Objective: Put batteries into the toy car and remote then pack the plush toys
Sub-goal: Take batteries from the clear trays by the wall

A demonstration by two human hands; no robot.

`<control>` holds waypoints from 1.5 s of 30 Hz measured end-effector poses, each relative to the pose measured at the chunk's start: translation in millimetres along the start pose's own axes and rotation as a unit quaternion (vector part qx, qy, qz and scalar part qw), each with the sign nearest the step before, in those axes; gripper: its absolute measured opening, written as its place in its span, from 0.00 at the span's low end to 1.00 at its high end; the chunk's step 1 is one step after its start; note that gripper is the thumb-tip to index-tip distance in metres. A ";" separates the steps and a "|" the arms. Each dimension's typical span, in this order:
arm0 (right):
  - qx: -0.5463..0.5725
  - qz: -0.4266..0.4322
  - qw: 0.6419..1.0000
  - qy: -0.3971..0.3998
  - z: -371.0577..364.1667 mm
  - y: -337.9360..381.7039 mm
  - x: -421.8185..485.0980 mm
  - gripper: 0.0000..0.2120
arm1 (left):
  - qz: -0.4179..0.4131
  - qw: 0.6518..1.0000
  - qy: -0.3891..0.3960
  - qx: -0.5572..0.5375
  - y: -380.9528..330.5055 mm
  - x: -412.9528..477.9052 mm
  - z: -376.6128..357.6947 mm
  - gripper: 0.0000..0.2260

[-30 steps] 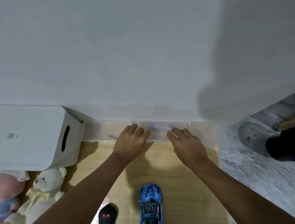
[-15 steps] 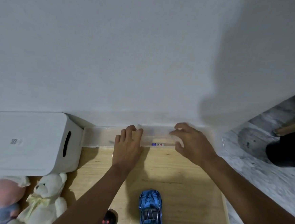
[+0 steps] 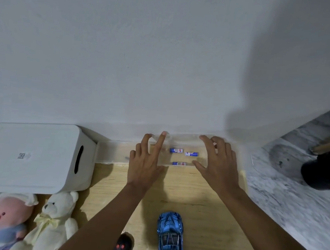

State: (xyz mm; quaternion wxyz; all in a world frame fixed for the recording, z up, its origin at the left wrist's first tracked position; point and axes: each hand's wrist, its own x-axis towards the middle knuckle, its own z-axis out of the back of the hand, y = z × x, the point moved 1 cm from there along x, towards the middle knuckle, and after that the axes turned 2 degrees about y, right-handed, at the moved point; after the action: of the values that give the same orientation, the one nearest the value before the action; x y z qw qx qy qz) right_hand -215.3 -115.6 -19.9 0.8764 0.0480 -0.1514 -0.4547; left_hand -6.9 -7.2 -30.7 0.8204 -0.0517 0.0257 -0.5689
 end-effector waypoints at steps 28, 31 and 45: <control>0.141 0.001 0.929 0.341 -28.5 29.6 36.5 0.08 | -0.004 1.000 -0.026 -0.011 3.5 -1.0 -4.9 0.45; 0.117 -0.006 0.927 0.356 -24.7 33.5 43.4 0.05 | -0.006 1.000 -0.023 -0.014 3.7 -0.5 -5.6 0.45; -0.017 0.130 0.899 0.418 -27.9 43.0 73.8 0.07 | -0.016 0.999 -0.029 0.010 4.3 -0.2 -5.7 0.43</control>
State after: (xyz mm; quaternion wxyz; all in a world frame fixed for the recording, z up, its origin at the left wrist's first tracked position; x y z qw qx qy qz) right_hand -133.1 -152.0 -20.5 0.9110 0.1990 0.2318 -0.2771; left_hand -3.5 -5.9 -36.9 0.8123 -0.0602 -0.0045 -0.5801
